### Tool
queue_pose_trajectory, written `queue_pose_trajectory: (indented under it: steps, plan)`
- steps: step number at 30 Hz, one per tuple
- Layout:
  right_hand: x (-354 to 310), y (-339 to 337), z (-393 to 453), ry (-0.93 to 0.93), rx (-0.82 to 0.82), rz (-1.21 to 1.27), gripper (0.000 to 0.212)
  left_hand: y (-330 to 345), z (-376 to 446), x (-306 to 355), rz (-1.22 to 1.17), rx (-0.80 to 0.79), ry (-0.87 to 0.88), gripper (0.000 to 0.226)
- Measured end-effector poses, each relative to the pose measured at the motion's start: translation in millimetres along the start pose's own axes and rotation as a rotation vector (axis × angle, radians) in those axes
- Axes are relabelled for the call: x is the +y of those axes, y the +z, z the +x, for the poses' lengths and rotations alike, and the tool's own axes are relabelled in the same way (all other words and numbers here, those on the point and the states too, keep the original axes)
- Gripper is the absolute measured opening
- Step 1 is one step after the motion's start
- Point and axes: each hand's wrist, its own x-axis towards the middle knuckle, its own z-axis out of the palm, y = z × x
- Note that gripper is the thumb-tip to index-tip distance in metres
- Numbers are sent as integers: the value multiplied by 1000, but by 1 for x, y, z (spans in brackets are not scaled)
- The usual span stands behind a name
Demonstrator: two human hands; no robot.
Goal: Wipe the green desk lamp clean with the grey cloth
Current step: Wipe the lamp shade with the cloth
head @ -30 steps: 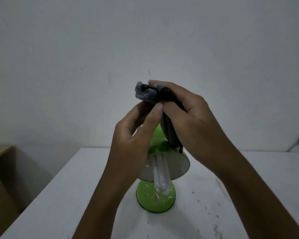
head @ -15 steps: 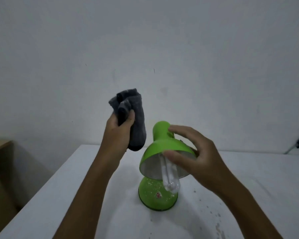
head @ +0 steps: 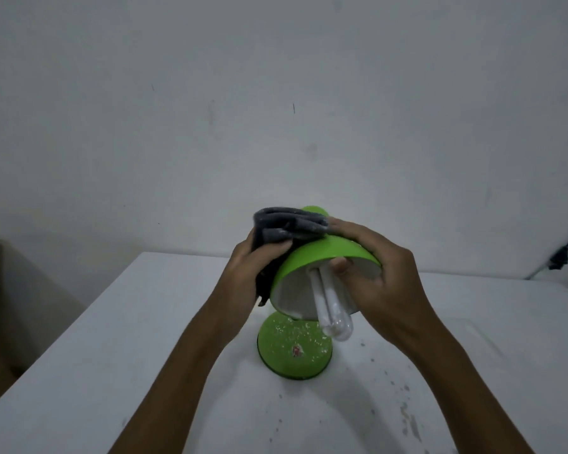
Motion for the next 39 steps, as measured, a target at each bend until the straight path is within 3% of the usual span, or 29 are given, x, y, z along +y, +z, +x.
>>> queue_pose_trajectory:
  steps: [3,6,9,11,14,17,23,27,29,32,37,39]
  plan:
    - [0,0,2,9,18,-37,54,2,-12,-12,-344,73,-78,27]
    - [-1,-1,4,17,25,-38,53,4,-14,-13,-148,112,-49,25]
    - [0,-4,5,32,29,-28,54,6,-19,-17,-52,154,106,27]
    - [0,-3,6,32,30,-34,54,9,-29,-30,-92,204,206,34]
    - [0,-2,8,28,34,-43,56,18,-43,-46,-296,305,206,56]
    - [-2,-5,12,48,29,-56,55,27,-54,-61,-468,358,199,54]
    - [-8,-8,20,114,37,-68,51,45,-68,-70,-541,565,-13,22]
    - [-11,1,20,103,36,-61,40,39,-61,-55,-608,579,-2,28]
    - [-13,6,21,95,33,-67,37,41,-62,-52,-614,593,-5,42]
    - [-13,7,21,98,38,-64,40,44,-72,-60,-596,595,-96,52]
    - [-14,8,11,151,-2,57,33,31,-90,-66,-405,556,-208,29]
    - [-15,8,5,165,1,110,45,25,-94,-68,-278,579,-257,24]
